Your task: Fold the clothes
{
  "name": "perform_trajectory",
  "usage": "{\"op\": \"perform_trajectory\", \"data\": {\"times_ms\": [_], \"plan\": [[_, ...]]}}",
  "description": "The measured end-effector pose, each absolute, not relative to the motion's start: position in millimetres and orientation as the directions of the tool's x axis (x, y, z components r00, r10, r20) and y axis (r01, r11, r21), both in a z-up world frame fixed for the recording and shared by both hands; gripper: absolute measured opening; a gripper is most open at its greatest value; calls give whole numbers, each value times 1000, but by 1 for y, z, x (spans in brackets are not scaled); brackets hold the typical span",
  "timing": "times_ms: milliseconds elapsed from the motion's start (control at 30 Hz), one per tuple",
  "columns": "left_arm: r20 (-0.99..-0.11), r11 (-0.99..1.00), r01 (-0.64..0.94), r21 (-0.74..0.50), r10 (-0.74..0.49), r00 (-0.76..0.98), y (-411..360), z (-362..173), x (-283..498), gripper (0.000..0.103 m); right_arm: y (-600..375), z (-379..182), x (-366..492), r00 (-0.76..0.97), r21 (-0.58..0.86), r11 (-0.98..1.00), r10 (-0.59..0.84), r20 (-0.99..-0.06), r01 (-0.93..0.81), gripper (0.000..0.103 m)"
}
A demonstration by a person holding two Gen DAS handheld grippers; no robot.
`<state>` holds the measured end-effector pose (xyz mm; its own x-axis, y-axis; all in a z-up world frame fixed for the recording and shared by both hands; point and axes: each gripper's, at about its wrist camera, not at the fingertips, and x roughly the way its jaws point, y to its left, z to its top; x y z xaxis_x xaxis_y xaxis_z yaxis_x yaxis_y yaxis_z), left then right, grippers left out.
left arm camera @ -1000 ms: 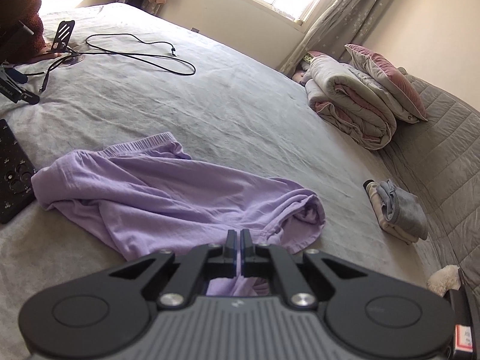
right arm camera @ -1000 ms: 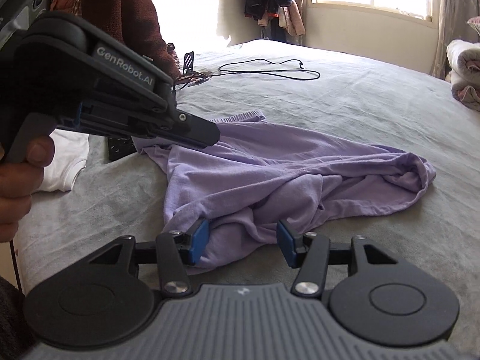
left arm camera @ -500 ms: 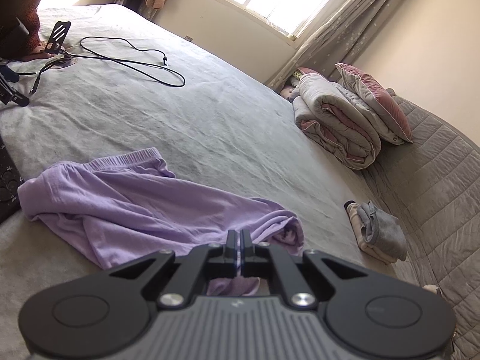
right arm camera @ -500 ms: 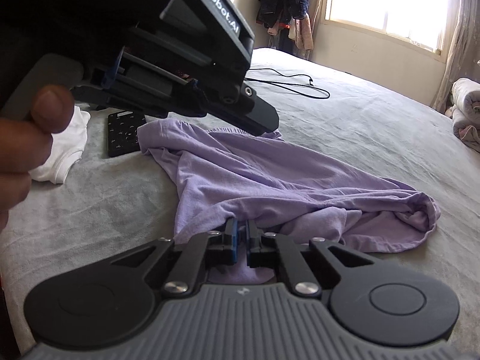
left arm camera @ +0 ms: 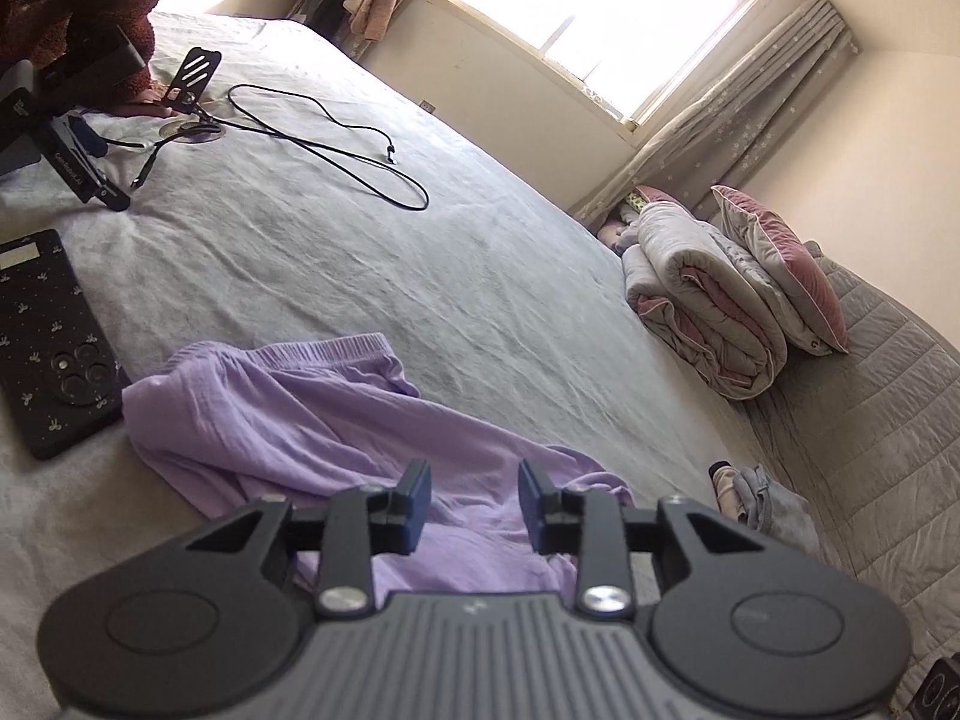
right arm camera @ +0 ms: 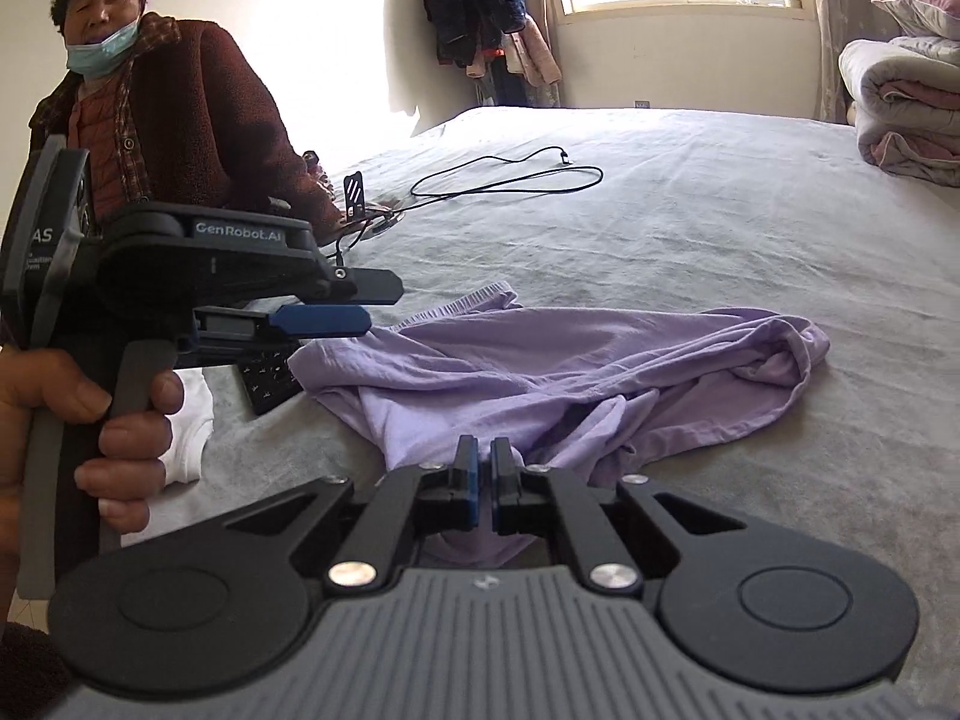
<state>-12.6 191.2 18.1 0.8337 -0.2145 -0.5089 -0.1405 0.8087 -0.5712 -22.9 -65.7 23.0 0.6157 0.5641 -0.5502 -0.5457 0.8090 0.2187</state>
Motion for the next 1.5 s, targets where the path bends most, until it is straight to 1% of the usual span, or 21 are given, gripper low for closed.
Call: {"op": "perform_trajectory", "data": {"times_ms": [300,433,467,567,700,767,833,867,900,967,1100,1333,1400,1500], "plan": [[-573,766,-285,-576,-131,809,230,1,-14,34,-128,25,-35,645,229,871,479,-595,-435,4],[-599,754,-320,-574,-120,791,238,-6,-11,35,-150,22,-35,665,228,897,435,-607,-378,4],[-607,753,-329,-570,-116,786,239,-8,-9,37,-155,20,-35,667,230,903,424,-613,-363,4],[-631,752,-352,-557,-108,768,240,-13,-6,38,-162,9,-32,657,238,916,398,-640,-323,4],[-643,762,-355,-541,-102,759,239,-15,-3,39,-161,-4,-29,635,243,919,390,-666,-310,5],[-649,777,-358,-519,-85,756,237,-14,-2,39,-160,-5,-28,629,257,914,403,-665,-313,7],[-665,818,-361,-448,-35,746,230,-11,0,41,-158,-3,-26,629,273,911,410,-661,-308,9],[-671,836,-356,-416,-19,741,226,-10,1,45,-156,-1,-25,630,280,910,415,-657,-307,16],[-678,852,-351,-389,-6,735,222,-10,3,49,-154,4,-24,632,284,907,421,-650,-311,16],[-687,873,-341,-349,10,727,214,-9,7,51,-147,14,-23,637,287,899,437,-635,-331,16],[-691,894,-301,-333,-14,723,199,-8,13,58,-122,41,-26,616,331,847,531,-583,-416,16],[-698,923,-242,-298,-37,716,171,-6,23,59,-51,90,-37,506,432,683,728,-463,-588,16],[-695,930,-227,-289,-41,718,165,-5,23,60,-30,96,-36,465,450,646,760,-454,-617,16],[-692,924,-224,-309,-57,720,165,-4,23,60,-19,97,-39,475,413,651,753,-456,-637,17]]}}
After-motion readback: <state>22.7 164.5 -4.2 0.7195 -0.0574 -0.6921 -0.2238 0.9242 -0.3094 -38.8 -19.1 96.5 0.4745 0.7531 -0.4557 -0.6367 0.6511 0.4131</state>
